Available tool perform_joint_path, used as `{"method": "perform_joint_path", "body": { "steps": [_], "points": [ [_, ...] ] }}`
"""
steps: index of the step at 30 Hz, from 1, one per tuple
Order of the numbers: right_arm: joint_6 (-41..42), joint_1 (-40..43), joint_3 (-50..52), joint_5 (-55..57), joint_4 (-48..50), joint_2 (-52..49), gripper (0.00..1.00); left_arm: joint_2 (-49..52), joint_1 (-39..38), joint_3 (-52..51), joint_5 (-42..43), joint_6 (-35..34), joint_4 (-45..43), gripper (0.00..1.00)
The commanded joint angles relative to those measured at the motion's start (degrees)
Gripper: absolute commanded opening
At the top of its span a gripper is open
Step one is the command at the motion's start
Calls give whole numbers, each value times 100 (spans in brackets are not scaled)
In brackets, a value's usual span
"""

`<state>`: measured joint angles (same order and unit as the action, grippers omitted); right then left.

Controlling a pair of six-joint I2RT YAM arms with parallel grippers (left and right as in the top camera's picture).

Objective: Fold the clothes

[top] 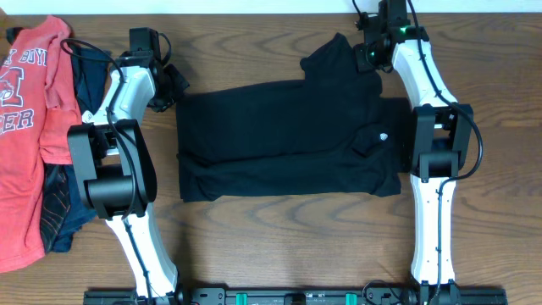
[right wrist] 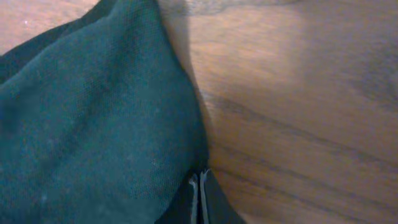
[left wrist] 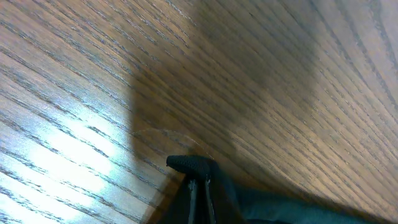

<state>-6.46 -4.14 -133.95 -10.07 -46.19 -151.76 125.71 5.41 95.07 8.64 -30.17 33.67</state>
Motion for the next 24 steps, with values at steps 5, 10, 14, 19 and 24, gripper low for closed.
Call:
{"method": "perform_joint_path", "body": {
  "steps": [5,10,14,19,24],
  "points": [
    [87,-192,184,-94,-210,-114,1,31,-13,98,-7,-31,103,6],
    [85,-155,-61,-70,-485,-52,1,-90,-28,162,-9,-26,188,6],
    [83,-74,-439,72,-804,70,1,-337,-66,243,-13,20,238,6],
    [83,68,-809,238,-1167,328,1,-713,-122,243,-26,57,363,6],
    [83,245,-931,256,-1425,610,1,-1069,-192,243,-31,151,498,6]
  ]
}}
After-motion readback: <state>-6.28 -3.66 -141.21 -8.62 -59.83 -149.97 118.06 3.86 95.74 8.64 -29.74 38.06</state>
